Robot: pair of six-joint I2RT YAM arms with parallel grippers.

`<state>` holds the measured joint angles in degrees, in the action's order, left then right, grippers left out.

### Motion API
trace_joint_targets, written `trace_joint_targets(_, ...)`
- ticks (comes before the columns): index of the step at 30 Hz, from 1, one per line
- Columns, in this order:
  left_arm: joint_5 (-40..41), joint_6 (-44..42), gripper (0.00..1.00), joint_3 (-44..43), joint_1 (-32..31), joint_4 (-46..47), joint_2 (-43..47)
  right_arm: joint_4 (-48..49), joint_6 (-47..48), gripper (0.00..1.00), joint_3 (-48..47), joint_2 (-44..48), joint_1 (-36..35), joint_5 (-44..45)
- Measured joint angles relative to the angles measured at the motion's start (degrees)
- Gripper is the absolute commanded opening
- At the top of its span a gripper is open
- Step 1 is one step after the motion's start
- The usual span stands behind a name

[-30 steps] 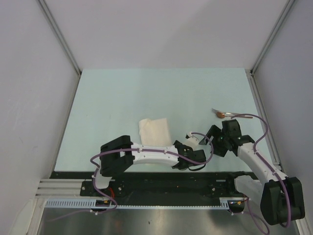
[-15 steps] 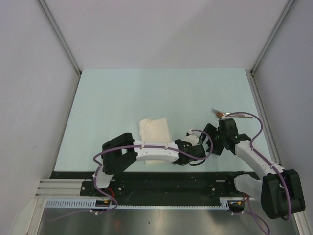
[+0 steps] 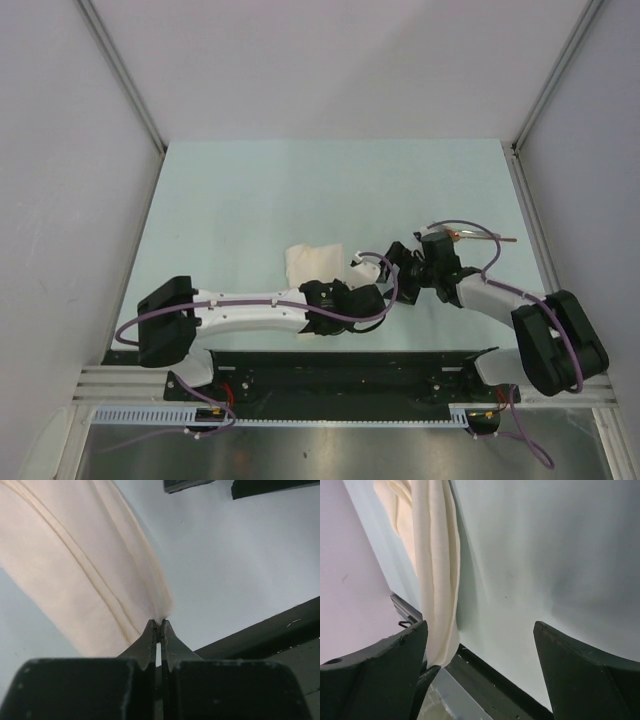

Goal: Fold the napkin into a case and place the utensils inside
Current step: Fold the 2/3-rectangle-folded napkin at the center of the board.

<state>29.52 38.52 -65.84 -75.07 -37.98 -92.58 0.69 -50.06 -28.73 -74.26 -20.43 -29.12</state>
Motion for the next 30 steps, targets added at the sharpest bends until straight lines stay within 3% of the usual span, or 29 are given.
trace_joint_targets(12, -1.31, 0.46, 0.00, 4.37, 0.04, 1.22, 2.62, 11.28, -5.49, 0.88, -9.97, -18.53, -11.58, 0.94)
trace_joint_targets(18, -1.27, 0.48, 0.00, 4.50, 0.11, 1.27, 5.46, 15.30, -6.25, 0.77, -11.89, -23.45, -12.76, 0.76)
trace_joint_targets(24, -1.31, 0.48, 0.00, 5.88, 0.22, 1.38, 6.45, 19.02, -5.79, 0.57, -15.78, -29.07, -12.00, 0.74)
trace_joint_targets(30, -1.97, 0.37, 0.00, 7.08, 0.48, 2.40, 8.15, 21.97, -5.33, 0.24, -16.50, -32.20, -10.73, 1.75)
